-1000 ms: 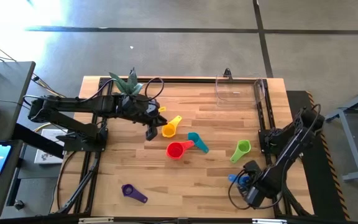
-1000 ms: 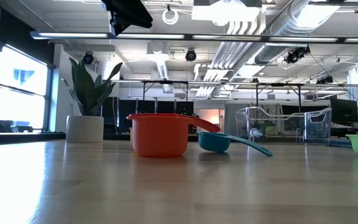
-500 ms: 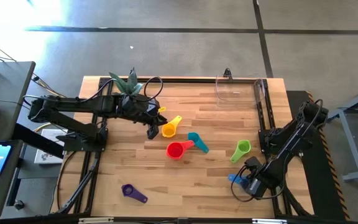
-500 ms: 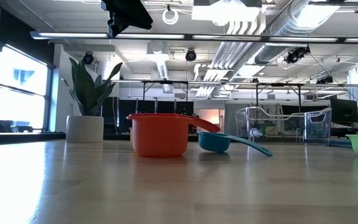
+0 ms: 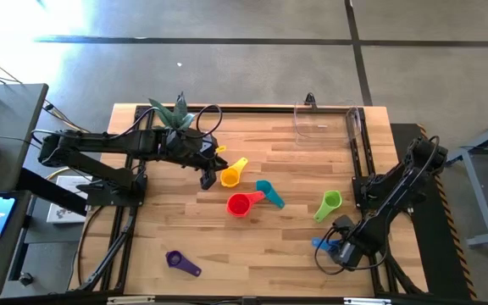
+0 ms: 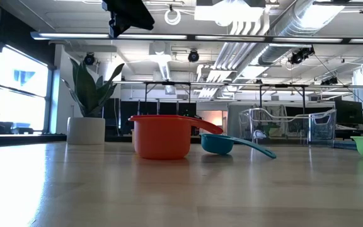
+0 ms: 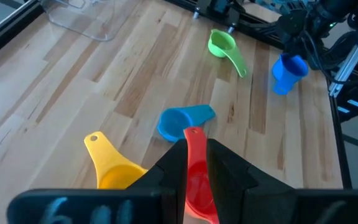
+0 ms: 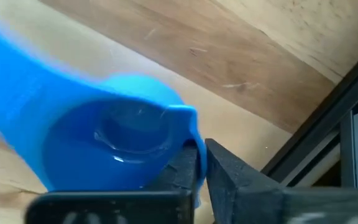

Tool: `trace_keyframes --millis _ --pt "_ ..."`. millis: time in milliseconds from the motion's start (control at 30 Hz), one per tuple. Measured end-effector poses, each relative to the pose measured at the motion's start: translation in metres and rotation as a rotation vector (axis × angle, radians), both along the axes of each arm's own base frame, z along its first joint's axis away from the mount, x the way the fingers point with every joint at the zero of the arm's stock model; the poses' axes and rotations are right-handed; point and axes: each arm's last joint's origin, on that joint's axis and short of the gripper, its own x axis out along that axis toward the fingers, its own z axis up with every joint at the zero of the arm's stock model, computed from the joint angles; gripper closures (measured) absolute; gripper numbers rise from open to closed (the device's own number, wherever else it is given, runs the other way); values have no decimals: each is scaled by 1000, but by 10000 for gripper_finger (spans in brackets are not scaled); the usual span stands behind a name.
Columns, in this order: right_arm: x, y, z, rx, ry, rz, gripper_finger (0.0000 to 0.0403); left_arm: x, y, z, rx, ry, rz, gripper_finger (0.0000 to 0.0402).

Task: Nest measuring cups in basket
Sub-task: Stack the blue measuring cup on top of the red measuring cup

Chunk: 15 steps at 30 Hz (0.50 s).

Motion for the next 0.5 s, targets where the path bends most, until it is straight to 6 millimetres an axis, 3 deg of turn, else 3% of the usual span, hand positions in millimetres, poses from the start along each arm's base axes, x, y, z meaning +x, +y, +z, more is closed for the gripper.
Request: trace_keyframes --millis 267,500 --pt "3 1 4 40 -35 -27 398 -5 -5 -7 -25 87 -4 353" --pt "8 -3 21 42 -248 -171 400 -9 -14 -11 -23 141 -40 353"
